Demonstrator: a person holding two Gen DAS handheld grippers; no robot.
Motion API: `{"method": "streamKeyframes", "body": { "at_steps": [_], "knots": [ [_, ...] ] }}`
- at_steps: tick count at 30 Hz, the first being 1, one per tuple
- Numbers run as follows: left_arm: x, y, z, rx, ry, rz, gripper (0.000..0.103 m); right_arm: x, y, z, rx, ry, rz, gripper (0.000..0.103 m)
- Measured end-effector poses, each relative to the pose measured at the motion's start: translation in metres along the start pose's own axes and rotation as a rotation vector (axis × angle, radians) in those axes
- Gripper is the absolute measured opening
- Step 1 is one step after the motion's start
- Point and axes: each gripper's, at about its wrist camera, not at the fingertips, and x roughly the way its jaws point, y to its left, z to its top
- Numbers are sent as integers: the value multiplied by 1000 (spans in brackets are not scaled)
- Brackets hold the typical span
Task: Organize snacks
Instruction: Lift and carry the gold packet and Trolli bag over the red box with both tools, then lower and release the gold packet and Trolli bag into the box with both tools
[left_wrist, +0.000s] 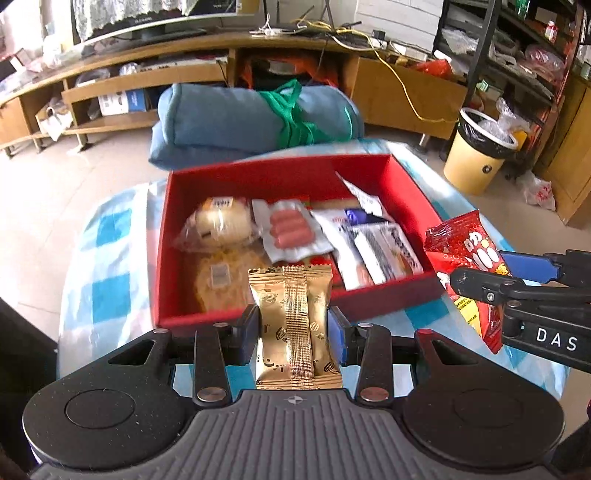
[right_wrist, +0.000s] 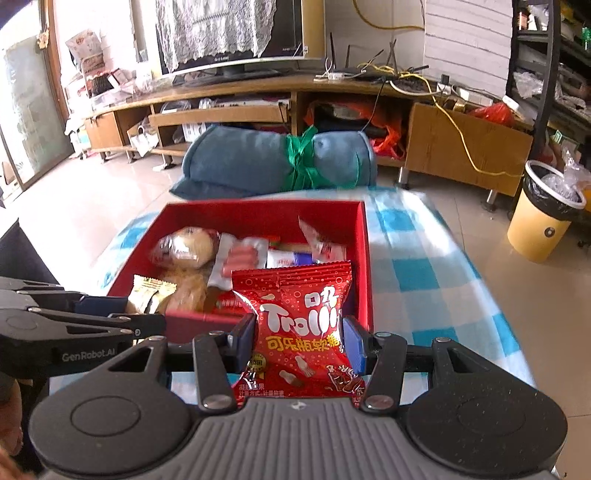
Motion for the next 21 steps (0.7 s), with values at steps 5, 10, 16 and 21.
{"method": "streamKeyframes", "body": {
  "at_steps": [5, 10, 16, 21],
  "knots": [
    [2, -1, 16, -4, -25, 7, 48, 6, -2, 16, -2, -28, -2, 45],
    [4, -2, 33, -11, -57, 17, 48, 11, -5, 30, 12, -54, -6, 45],
    [11, -4, 49, -9, -74, 35, 48, 19, -8, 45, 14, -77, -11, 45],
    [22, -5, 62, -7, -75, 56, 48, 30, -12, 57, 17, -80, -20, 45]
  ]
}}
